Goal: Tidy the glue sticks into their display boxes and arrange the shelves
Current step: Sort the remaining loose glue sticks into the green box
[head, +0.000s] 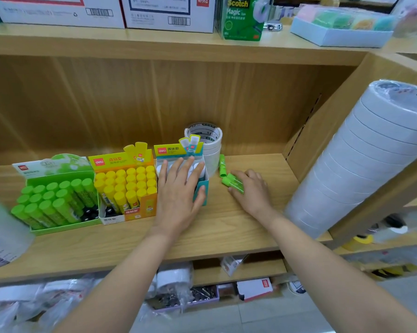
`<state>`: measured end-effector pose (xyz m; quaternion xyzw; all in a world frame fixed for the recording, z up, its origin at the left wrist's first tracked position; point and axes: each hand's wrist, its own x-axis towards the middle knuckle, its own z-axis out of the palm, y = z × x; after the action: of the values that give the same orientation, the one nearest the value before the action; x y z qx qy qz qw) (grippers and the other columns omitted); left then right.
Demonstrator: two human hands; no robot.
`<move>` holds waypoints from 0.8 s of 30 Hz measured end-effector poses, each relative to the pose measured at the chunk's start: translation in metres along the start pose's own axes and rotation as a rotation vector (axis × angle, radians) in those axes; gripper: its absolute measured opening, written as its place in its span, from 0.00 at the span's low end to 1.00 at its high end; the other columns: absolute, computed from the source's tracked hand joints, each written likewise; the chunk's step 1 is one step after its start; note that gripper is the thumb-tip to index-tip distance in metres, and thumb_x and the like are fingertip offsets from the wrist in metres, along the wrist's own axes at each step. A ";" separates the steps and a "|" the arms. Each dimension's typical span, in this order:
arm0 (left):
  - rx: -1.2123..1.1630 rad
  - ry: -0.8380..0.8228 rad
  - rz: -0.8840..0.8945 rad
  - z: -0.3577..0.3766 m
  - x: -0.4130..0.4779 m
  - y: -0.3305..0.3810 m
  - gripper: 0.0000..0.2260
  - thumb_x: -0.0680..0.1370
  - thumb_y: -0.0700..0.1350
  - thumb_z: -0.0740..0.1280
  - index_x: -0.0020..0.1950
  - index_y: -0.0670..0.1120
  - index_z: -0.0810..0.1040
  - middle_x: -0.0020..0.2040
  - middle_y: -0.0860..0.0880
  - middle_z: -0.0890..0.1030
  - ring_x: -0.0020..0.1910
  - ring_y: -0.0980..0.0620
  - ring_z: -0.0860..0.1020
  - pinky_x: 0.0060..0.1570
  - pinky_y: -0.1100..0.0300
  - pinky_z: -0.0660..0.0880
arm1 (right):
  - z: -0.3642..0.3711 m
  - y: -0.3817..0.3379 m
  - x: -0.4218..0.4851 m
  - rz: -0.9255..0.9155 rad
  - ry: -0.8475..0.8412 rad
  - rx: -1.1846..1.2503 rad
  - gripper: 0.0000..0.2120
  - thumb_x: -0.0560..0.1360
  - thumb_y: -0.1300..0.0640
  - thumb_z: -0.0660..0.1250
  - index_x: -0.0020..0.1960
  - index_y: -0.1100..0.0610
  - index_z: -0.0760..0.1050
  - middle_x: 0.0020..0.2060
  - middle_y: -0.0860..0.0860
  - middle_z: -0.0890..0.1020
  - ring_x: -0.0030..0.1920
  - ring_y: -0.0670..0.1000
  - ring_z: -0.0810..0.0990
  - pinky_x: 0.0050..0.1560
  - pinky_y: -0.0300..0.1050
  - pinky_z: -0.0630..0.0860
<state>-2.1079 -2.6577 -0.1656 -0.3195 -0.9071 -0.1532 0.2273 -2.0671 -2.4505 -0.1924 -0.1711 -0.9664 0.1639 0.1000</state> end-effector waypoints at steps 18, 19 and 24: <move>0.105 -0.034 -0.043 -0.008 -0.010 0.004 0.23 0.80 0.53 0.55 0.73 0.48 0.70 0.73 0.43 0.71 0.73 0.42 0.67 0.74 0.41 0.54 | 0.010 -0.021 0.027 -0.086 -0.136 -0.073 0.28 0.82 0.45 0.57 0.79 0.48 0.54 0.76 0.51 0.62 0.73 0.55 0.63 0.68 0.50 0.61; 0.104 -0.039 -0.043 -0.008 -0.010 0.004 0.23 0.80 0.53 0.55 0.73 0.48 0.70 0.73 0.43 0.71 0.73 0.42 0.67 0.74 0.41 0.54 | 0.010 -0.020 0.023 -0.091 -0.128 -0.083 0.28 0.82 0.45 0.56 0.79 0.49 0.54 0.76 0.51 0.64 0.72 0.55 0.63 0.67 0.49 0.61; 0.070 -0.057 -0.039 -0.007 -0.011 0.003 0.23 0.80 0.53 0.54 0.74 0.48 0.69 0.74 0.43 0.69 0.75 0.43 0.65 0.75 0.41 0.54 | 0.008 -0.016 -0.004 -0.130 -0.110 -0.068 0.28 0.82 0.47 0.57 0.79 0.50 0.55 0.75 0.50 0.65 0.73 0.52 0.64 0.66 0.47 0.60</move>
<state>-2.0956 -2.6641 -0.1647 -0.2981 -0.9239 -0.1168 0.2094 -2.0702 -2.4680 -0.1943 -0.1021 -0.9844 0.1335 0.0514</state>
